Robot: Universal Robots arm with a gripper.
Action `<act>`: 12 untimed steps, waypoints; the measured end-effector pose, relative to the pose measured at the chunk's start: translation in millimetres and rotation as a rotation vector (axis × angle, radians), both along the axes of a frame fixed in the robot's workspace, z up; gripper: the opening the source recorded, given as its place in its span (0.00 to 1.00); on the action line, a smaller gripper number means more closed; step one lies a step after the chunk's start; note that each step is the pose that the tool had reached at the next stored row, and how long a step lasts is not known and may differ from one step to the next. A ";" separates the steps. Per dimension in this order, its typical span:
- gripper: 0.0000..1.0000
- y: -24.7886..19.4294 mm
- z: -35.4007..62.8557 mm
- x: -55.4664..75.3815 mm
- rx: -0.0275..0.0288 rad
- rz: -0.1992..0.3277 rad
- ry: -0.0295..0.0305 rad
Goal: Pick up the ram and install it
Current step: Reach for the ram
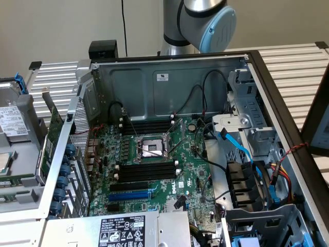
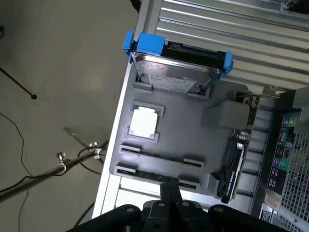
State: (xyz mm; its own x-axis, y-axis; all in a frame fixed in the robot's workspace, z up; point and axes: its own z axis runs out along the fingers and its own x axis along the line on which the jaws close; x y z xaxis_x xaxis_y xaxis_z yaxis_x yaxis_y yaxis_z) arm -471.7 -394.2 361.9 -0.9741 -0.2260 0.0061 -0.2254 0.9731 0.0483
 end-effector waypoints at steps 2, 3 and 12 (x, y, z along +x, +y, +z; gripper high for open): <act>0.10 0.0 -0.2 0.0 0.0010 0.037 0.0000; 0.10 0.0 -0.3 0.0 0.0013 0.056 -0.0001; 0.10 0.0 -1.0 -0.1 0.0027 0.219 0.0000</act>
